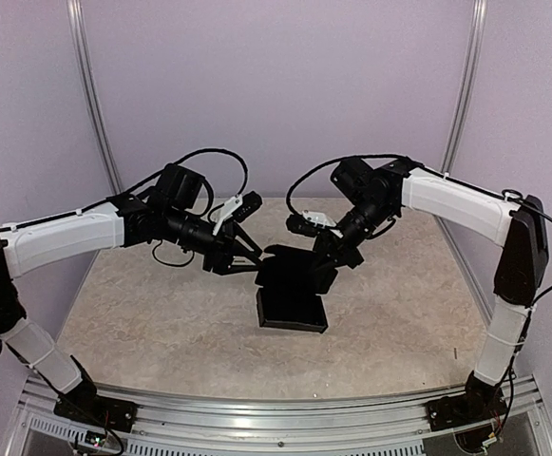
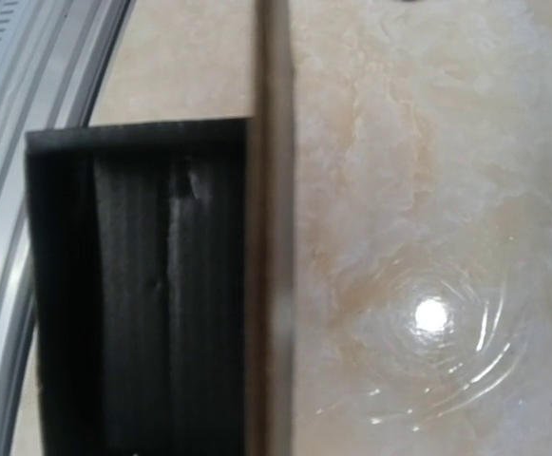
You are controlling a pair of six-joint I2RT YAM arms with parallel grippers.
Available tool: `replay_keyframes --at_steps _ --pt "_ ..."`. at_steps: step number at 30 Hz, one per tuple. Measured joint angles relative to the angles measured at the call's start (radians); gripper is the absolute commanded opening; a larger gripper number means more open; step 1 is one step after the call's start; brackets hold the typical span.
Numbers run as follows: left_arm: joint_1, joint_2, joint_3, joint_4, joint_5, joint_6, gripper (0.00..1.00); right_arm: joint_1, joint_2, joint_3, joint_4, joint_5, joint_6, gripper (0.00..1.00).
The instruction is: Fold the paper box
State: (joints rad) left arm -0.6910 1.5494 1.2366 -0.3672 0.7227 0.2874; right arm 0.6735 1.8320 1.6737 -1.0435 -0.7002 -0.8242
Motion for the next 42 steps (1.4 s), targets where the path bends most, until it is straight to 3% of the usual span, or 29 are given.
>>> replay_keyframes --at_steps 5,13,21,29,34,42 --pt "-0.008 0.038 0.029 0.000 0.060 0.005 0.42 -0.007 0.043 0.039 -0.006 -0.006 -0.010 0.00" --pt "0.001 0.057 0.063 -0.030 0.038 0.014 0.48 -0.036 0.044 0.051 -0.013 -0.016 -0.034 0.00" --pt "0.180 -0.037 0.047 -0.002 0.042 0.007 0.47 -0.042 0.030 0.049 -0.036 0.003 -0.088 0.00" --pt "0.079 0.122 0.063 0.006 0.097 0.008 0.46 -0.042 0.010 0.048 -0.030 0.001 -0.064 0.00" --pt "0.016 0.125 0.063 0.008 0.101 0.009 0.43 -0.042 0.004 0.042 -0.024 0.005 -0.043 0.00" --pt "0.010 0.127 0.067 0.010 0.109 0.008 0.40 -0.042 0.004 0.043 -0.031 -0.003 -0.031 0.00"
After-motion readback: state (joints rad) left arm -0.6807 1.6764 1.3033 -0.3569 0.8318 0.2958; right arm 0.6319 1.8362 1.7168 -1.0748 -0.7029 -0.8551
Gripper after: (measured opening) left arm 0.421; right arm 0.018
